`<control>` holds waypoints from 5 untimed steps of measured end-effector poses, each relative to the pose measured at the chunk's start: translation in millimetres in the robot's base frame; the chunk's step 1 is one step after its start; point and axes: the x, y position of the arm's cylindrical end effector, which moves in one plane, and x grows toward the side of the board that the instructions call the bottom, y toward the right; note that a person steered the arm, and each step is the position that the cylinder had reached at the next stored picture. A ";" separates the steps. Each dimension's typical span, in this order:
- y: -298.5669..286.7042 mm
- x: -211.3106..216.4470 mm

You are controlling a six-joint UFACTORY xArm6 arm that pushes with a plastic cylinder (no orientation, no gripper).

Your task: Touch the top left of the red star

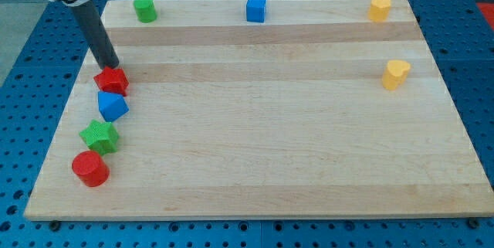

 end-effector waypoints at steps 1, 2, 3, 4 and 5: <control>-10.2 2.7; -10.9 12.7; -10.9 22.9; -10.9 23.4; -10.9 23.4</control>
